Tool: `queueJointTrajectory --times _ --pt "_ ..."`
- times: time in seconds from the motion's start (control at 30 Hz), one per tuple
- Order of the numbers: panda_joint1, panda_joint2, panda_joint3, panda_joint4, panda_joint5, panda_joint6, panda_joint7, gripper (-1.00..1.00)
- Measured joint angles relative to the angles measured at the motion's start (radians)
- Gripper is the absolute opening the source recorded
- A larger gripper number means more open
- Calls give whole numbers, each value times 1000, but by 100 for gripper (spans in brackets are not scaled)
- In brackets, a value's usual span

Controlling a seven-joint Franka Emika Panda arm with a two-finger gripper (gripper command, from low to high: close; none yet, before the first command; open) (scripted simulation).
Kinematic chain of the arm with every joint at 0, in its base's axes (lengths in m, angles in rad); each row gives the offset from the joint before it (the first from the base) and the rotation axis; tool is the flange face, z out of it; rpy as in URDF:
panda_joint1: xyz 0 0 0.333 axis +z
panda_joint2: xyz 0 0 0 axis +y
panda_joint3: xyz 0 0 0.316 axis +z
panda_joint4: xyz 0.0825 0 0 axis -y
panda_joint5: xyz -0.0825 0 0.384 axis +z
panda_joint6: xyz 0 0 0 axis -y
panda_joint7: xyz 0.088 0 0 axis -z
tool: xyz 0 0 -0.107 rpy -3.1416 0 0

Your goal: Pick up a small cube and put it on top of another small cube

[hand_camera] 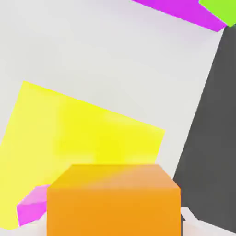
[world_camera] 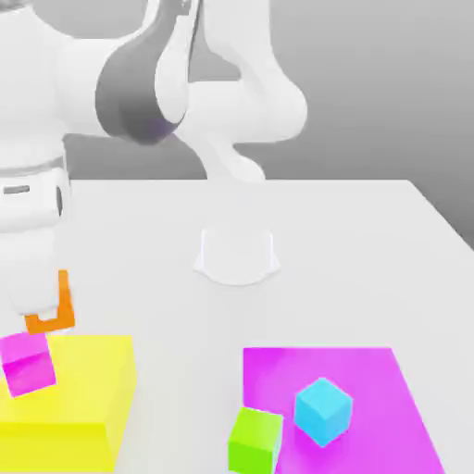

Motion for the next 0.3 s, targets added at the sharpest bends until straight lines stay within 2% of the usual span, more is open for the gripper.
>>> queueJointTrajectory --times 0.17,0.2,0.3 --pt "-4 113 14 -35 67 120 -78 -100" --pt "-6 133 16 -41 82 143 -89 100" --pt "-6 133 16 -41 82 143 -89 100"
